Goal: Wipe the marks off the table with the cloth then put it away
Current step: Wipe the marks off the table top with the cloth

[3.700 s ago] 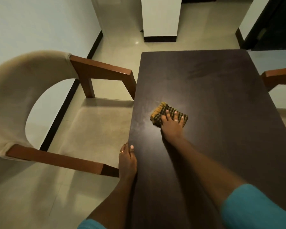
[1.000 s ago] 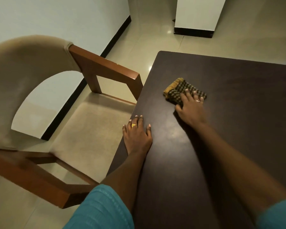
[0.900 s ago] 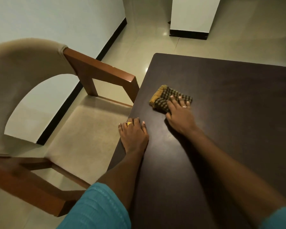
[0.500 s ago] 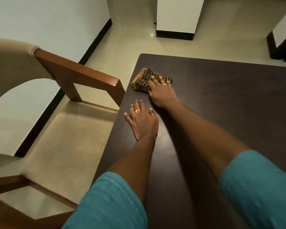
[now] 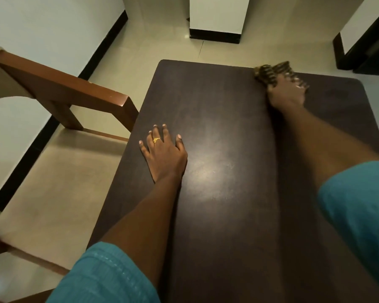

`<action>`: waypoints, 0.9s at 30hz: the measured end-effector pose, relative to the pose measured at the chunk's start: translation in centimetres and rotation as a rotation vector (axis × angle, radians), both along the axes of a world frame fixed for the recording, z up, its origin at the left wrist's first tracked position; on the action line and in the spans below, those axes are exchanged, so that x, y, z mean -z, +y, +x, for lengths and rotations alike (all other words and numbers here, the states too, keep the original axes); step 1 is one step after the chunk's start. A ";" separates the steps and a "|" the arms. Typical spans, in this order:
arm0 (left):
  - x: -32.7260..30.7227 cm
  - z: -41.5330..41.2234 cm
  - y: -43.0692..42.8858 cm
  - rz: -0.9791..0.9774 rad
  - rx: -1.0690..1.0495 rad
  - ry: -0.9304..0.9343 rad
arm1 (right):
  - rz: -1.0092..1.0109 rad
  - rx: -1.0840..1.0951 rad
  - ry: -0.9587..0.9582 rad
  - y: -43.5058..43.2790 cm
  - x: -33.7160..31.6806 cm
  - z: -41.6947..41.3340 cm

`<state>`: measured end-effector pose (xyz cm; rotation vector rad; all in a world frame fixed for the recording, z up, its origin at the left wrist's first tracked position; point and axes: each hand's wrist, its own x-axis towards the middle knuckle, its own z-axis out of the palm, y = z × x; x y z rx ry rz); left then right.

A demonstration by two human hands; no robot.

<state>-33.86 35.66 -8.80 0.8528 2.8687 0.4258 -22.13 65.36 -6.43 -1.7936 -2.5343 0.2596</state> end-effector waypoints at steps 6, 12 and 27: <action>-0.3 0.4 0.3 0.036 0.018 -0.007 | 0.033 0.226 -0.014 1.9 0.1 8.1; -0.4 0.4 0.3 0.028 0.010 -0.022 | 0.005 0.198 0.051 -3.0 1.1 3.5; -0.4 0.4 -0.3 0.145 -0.002 -0.050 | 0.034 -0.418 0.116 -14.4 1.7 -1.2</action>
